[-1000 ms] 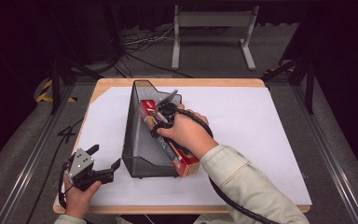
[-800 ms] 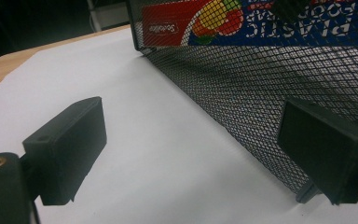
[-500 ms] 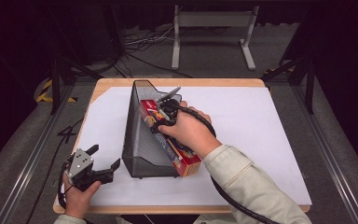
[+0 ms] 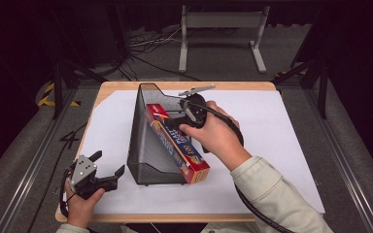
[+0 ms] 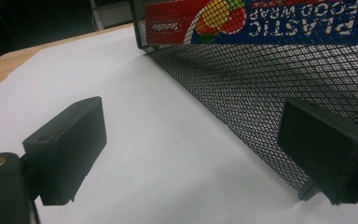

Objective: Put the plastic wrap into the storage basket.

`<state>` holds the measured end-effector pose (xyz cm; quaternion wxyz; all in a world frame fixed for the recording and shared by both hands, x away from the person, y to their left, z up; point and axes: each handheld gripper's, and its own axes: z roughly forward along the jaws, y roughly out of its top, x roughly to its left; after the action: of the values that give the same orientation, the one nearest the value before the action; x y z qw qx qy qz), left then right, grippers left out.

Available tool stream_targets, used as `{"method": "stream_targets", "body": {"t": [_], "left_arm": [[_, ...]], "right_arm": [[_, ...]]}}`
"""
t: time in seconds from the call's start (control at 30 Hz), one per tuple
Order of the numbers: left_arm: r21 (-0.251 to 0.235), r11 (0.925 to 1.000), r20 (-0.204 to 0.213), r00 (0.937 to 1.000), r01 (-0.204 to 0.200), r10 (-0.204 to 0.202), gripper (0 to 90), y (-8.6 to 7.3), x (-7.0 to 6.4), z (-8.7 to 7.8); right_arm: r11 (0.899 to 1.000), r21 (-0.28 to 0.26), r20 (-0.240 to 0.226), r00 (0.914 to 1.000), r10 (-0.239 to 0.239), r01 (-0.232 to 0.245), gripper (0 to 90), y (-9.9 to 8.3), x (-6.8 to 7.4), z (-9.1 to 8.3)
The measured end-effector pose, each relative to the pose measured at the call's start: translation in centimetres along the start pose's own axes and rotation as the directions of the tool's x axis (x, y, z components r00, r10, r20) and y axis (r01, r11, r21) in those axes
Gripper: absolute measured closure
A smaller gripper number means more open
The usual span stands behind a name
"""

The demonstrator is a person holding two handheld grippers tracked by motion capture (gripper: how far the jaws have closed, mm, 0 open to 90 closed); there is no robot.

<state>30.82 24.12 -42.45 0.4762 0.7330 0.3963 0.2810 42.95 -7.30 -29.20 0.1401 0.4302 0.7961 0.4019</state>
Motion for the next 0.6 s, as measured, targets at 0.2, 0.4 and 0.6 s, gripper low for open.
{"method": "stream_targets", "body": {"t": [0.2, 0.4, 0.6], "left_arm": [[0.004, 1.0000, 0.004, 1.0000, 0.000, 0.000, 9.0, 0.0, 0.0, 0.1], [0.003, 1.0000, 0.003, 1.0000, -0.008, 0.008, 8.9, 0.1, 0.0, 0.1], [0.003, 1.0000, 0.002, 1.0000, -0.006, 0.006, 9.0, 0.0, 0.0, 0.0]], "right_arm": [[0.994, -0.103, -0.015, 0.9990, -0.041, 0.039, 18.9, -0.3, -1.5, -2.1], [0.978, -0.186, -0.069, 0.9916, -0.109, 0.095, 18.3, -0.9, -1.9, -3.5], [0.976, -0.201, -0.087, 0.9902, -0.109, 0.090, 17.7, -2.0, -3.1, -4.5]]}}
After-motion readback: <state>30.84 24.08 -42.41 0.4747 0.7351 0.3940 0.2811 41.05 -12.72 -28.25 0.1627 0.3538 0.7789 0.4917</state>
